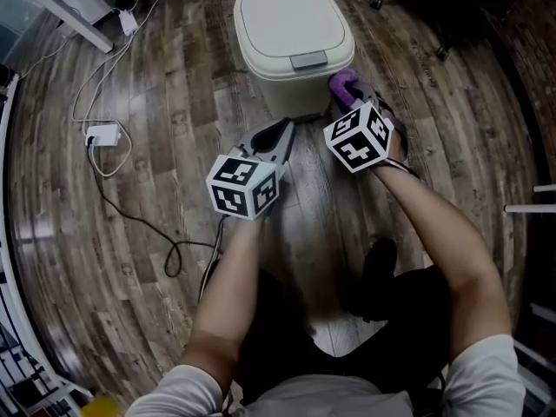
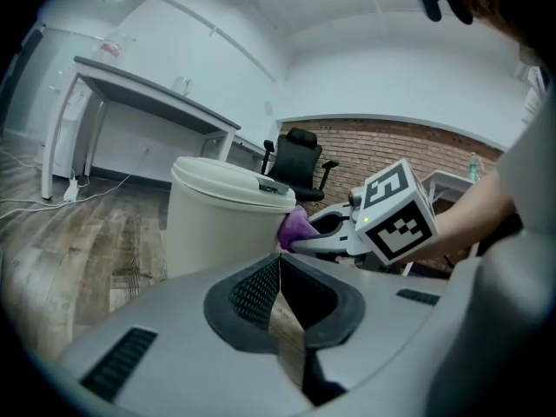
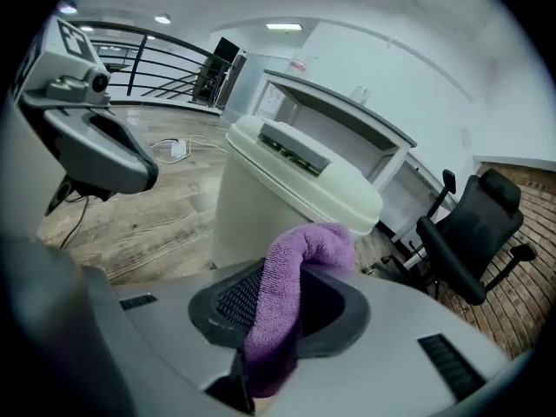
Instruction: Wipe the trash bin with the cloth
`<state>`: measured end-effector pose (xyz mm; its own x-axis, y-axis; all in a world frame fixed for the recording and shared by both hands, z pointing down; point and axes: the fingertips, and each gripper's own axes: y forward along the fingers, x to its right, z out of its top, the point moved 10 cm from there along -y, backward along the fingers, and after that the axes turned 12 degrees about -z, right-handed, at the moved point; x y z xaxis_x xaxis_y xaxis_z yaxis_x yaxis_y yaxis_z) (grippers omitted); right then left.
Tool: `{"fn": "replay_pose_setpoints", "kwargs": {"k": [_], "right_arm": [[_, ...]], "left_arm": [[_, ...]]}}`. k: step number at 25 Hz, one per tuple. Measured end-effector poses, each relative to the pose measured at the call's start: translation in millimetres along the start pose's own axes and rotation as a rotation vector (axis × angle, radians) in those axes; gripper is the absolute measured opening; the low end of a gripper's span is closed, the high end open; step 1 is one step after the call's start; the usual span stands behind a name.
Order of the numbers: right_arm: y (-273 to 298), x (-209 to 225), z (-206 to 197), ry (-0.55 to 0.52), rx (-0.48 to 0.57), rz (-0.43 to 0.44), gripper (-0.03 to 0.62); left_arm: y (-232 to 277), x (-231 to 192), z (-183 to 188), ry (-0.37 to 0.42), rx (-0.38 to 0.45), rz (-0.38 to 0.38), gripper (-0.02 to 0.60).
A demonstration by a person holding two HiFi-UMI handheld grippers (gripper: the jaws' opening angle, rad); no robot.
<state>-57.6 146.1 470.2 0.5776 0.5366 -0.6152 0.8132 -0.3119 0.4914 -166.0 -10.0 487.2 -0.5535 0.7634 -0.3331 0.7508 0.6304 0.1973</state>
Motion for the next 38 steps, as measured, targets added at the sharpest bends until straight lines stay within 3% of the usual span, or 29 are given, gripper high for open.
{"fn": "replay_pose_setpoints", "kwargs": {"k": [8,14,19,23,30,38], "right_arm": [[-4,-40,18,0.007,0.012,-0.005,0.089],[-6,-76,47,-0.009,0.084,0.021,0.089],[-14,-105,73,-0.117,0.207,0.083,0.089],[-23,-114,76,-0.142,0.264,0.102,0.089],[-13,-100,6,-0.1,0.105,0.099,0.089],[9,-43,-73,0.035,-0.107,-0.013,0.089]], "left_arm": [[-25,-8,-9,-0.045,-0.024,0.016,0.005],[-46,-18,-7,-0.049,-0.011,0.057,0.005],[-59,-27,-9,-0.056,-0.009,0.092,0.005],[-63,-33,-21,-0.104,-0.006,0.128,0.005],[-37,-15,-31,-0.092,-0.051,0.052,0.005],[-8,-2,-41,-0.094,-0.095,-0.025,0.005]]}}
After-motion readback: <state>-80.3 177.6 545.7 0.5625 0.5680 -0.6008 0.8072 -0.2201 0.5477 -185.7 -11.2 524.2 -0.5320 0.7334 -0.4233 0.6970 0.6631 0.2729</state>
